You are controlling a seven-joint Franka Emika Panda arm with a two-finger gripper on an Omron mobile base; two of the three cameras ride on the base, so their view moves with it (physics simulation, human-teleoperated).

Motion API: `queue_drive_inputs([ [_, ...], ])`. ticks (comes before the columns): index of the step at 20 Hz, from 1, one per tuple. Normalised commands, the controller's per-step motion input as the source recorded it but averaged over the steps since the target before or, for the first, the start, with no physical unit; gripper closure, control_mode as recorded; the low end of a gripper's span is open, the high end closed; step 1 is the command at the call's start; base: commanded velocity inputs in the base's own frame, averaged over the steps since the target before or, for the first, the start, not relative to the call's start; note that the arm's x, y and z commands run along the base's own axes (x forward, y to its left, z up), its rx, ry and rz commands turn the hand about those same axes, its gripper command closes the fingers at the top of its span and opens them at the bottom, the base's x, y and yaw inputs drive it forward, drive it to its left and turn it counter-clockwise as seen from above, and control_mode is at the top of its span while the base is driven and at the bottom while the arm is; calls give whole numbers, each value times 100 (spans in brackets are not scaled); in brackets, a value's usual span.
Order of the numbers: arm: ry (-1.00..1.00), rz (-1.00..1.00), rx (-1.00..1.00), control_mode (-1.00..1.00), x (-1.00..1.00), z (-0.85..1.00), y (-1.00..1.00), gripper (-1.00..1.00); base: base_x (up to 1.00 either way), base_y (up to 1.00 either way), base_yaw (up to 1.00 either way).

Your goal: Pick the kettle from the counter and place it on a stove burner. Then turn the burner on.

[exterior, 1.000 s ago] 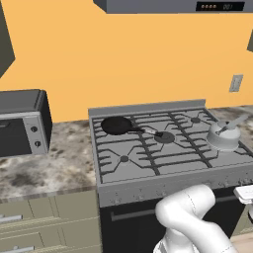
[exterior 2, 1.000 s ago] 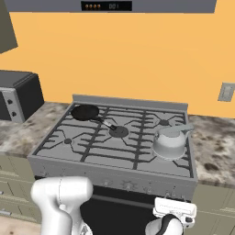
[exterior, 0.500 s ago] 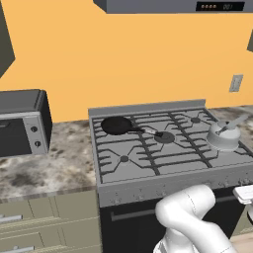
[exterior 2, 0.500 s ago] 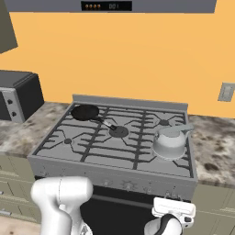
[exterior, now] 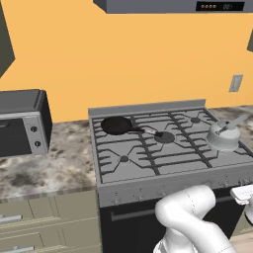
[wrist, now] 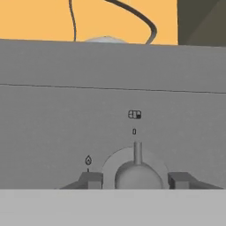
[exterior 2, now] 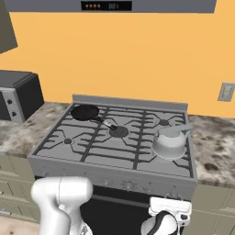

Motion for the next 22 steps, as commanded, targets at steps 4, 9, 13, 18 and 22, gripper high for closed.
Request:
queue_drive_inputs([
  [4, -10, 53, -16, -100, -20, -3, 0, 100, 0, 0, 0],
  [9, -14, 54, -17, -100, -19, -7, 0, 100, 0, 0, 0],
  [13, -23, 58, -17, -100, -22, -11, -3, 100, 0, 0, 0],
  [18, -31, 64, -20, -100, -27, -13, -5, 100, 0, 0, 0],
  [22, -23, 70, -21, -100, -28, -22, 0, 100, 0, 0, 0],
])
